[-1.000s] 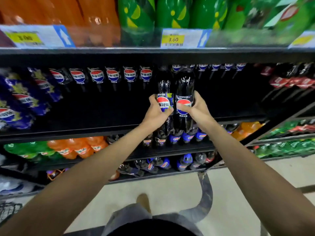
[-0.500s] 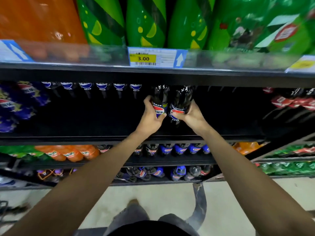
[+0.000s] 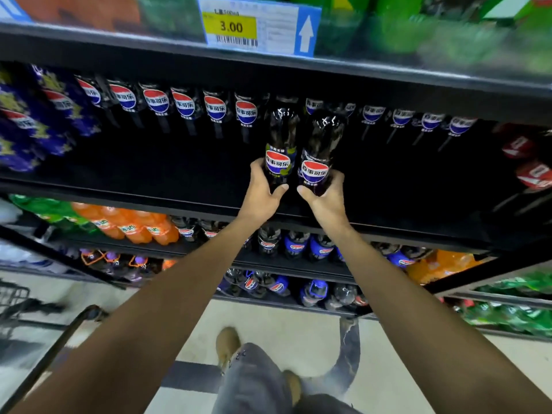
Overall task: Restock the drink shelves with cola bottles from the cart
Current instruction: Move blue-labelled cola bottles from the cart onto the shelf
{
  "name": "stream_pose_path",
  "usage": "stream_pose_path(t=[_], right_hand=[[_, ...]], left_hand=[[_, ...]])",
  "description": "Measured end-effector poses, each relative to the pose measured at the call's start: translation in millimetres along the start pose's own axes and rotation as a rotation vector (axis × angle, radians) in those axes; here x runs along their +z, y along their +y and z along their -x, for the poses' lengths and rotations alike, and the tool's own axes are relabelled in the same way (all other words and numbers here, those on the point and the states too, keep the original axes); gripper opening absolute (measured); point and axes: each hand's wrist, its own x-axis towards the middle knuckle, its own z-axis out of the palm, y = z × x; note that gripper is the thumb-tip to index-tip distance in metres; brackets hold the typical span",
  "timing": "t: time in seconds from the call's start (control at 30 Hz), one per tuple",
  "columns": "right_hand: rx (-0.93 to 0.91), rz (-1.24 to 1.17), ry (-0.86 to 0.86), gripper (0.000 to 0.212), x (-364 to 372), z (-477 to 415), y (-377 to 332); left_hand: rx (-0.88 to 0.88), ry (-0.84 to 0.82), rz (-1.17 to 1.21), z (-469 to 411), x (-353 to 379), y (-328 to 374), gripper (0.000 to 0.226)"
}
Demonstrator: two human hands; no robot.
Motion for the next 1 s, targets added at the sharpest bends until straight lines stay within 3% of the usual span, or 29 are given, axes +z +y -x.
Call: stream_pose_path(t=[0.17,0.57,0.73,1.0], right_hand=[[-0.033,0.019,0.009,0.062,4.6,-21.0,10.4],[-0.072,0.047,0.067,0.059,17.1,-93.9,5.6],[-0.12,0.06,0.134,0.062,31.1,-103.2,5.9],[-0.232,0.282,0.231,0.068,37.9,-115.4,13.0]], left_hand=[[0.019,0.06,-0.068,-16.6,3.7,-6.5,0.062],[-0.003,0.358,-0.559,-83.5,31.6,-1.6,0.066],[0.015,0.435,-0.49,-92.3,39.5,-5.2,0.066],[0.039,0.458,-0.4,-101.2,40.4,-3.1,0.061]])
